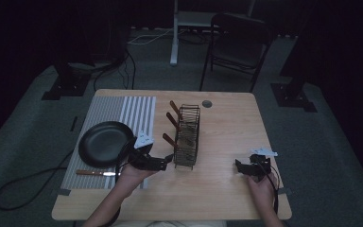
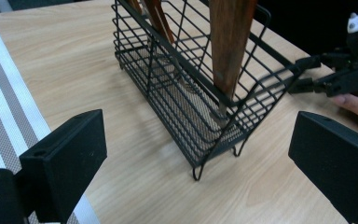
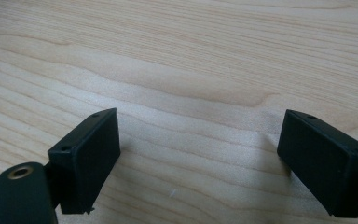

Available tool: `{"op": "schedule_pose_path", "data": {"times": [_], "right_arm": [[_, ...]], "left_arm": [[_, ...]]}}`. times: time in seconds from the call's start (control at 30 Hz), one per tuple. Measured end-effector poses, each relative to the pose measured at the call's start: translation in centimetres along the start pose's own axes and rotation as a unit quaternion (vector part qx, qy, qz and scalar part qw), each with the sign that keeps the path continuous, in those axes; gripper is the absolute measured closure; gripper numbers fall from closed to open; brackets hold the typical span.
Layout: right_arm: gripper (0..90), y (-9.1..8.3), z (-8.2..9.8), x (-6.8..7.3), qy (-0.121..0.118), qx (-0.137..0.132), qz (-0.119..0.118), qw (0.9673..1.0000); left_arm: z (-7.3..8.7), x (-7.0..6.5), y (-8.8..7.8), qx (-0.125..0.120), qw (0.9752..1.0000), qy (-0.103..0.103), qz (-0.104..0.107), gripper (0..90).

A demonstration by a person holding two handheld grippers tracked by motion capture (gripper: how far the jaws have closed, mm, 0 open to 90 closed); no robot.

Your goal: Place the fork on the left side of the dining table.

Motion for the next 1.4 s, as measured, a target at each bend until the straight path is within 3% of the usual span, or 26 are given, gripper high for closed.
{"op": "schedule_pose_path", "data": {"times": [0.33,0.37,0.57,0.6,0.77,0.87,0.93,1.13,1.4], "right_arm": [[12.7,0.0,0.0,0.0,0.0,0.0,0.0,1.0],[12.7,0.0,0.0,0.0,0.0,0.0,0.0,1.0],[12.7,0.0,0.0,0.0,0.001,0.0,0.0,1.0],[12.7,0.0,0.0,0.0,0.001,0.0,0.0,1.0],[12.7,0.0,0.0,0.0,0.001,0.0,0.0,1.0],[12.7,0.0,0.0,0.0,0.001,0.0,0.0,1.0],[12.7,0.0,0.0,0.0,0.001,0.0,0.0,1.0],[12.8,0.0,0.0,0.0,0.001,0.0,0.0,1.0],[12.8,0.0,0.0,0.0,0.002,0.0,0.0,1.0]], "left_arm": [[-1.7,-0.8,1.2,-0.002,1.0,-0.01,-0.001,7.8],[-1.9,-0.8,1.4,-0.005,0.9999,-0.012,-0.002,12.2],[-2.2,-0.7,1.7,-0.008,0.9998,-0.02,0.0,15.1],[-2.3,-0.7,1.7,-0.015,0.9995,-0.027,-0.003,21.8],[-2.6,-0.9,1.7,-0.022,0.9991,-0.034,0.014,28.6],[-2.9,-1.2,1.6,-0.029,0.9988,-0.034,0.018,44.3],[-3.1,-0.8,1.7,-0.03,0.9987,-0.042,0.008,44.8],[-2.8,-0.7,2.2,-0.021,0.9987,-0.046,0.01,56.7],[-2.8,-1.2,2.5,-0.022,0.9981,-0.047,0.034,73.4]]}}
Point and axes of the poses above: each handheld gripper's, and its own axes: y roughly forward along the jaws, z roughly out of its underside, x roughly to its left, the point moved 9 cm from there along y, roughly forward along the jaws, and after that the axes turned 3 degrees about x, right-handed, at the moved point
